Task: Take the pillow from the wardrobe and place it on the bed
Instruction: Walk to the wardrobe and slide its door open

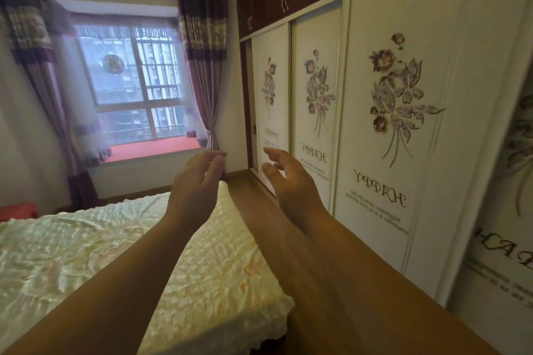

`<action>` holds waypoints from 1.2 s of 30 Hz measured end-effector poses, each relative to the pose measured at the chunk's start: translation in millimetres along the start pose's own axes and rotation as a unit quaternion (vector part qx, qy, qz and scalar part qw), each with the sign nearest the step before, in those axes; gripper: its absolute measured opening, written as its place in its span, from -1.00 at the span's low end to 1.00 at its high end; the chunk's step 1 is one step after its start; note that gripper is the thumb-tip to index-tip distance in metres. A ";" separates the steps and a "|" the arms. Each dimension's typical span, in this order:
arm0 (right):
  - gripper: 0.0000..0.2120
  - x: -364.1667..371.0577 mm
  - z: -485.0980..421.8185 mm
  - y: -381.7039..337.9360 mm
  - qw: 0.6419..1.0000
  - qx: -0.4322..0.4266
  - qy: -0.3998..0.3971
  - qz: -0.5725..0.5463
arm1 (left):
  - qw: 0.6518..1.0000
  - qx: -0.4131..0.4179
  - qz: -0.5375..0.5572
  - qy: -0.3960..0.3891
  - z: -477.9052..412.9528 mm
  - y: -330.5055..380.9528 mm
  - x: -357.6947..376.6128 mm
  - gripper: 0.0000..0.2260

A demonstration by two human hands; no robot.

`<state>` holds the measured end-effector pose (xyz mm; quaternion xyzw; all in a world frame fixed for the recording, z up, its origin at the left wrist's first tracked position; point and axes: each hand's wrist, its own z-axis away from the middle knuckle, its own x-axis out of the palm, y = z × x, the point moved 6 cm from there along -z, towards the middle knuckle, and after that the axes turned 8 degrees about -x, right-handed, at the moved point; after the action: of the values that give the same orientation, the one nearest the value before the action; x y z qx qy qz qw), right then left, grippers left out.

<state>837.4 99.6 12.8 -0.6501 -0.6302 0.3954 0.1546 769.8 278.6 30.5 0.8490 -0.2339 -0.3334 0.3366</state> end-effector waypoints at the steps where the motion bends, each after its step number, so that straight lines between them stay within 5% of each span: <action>1: -0.61 2.0 -12.2 11.8 1.000 0.001 0.001 0.006 | 1.000 0.002 0.001 -0.005 -13.1 -5.7 12.1 -0.67; 19: -0.64 47.9 -256.7 204.9 0.995 0.029 0.060 0.071 | 0.992 0.027 0.035 -0.120 -300.1 -122.6 210.0 -0.56; 36: -0.61 -42.0 -455.7 440.2 0.993 0.008 0.054 0.105 | 0.995 0.010 0.036 -0.097 -497.7 -153.5 472.7 -0.59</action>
<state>1471.8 126.1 9.8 -0.7319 -0.5459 0.3786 0.1516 1472.4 293.5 -0.1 0.8066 -0.2996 -0.3998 0.3159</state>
